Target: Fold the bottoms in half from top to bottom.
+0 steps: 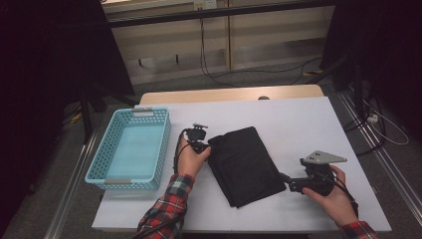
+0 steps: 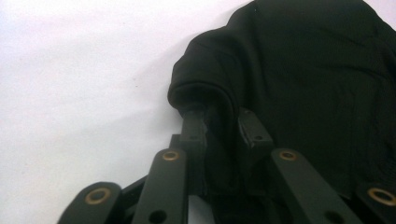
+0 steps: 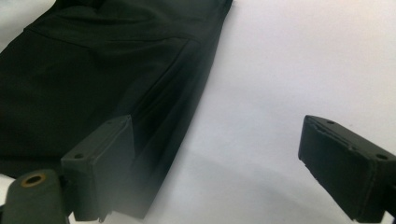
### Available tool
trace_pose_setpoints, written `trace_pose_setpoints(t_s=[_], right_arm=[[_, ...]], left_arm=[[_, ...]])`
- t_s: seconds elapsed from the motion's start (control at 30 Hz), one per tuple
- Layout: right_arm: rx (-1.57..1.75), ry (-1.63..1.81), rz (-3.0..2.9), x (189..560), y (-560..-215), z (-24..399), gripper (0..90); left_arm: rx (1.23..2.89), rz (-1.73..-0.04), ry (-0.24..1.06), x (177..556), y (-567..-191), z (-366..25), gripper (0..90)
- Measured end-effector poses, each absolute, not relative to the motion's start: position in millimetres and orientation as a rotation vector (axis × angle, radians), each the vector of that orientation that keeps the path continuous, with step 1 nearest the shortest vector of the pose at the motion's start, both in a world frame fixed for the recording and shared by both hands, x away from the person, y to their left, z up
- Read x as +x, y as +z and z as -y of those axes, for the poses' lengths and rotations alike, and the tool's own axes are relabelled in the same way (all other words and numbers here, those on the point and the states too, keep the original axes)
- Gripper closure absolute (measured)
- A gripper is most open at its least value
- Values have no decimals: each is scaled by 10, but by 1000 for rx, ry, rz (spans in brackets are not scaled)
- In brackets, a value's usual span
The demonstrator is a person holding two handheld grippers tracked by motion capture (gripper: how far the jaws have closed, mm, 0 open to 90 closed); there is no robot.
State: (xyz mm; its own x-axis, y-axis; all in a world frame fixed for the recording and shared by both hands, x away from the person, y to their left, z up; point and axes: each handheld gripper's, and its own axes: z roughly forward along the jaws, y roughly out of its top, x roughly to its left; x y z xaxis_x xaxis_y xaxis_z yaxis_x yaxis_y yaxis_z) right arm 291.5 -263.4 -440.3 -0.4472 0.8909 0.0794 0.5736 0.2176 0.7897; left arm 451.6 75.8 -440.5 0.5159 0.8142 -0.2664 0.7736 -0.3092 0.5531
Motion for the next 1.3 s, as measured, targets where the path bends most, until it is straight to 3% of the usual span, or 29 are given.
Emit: trace_pose_setpoints(t_s=[0.3, 0.67, 1.3], right_arm=[[1364, 1104, -2101, 2913, -4407, 2624, 106], [1373, 1103, -2105, 2935, -4432, 2529, 96], [1349, 1118, -2123, 3211, -4426, 1823, 108]], left_arm=[[2126, -1322, 11, 4617, -4337, -810, 794], [2162, -1327, 14, 4747, -4221, -888, 801], [2175, -1312, 70, 4899, -4135, -882, 801]])
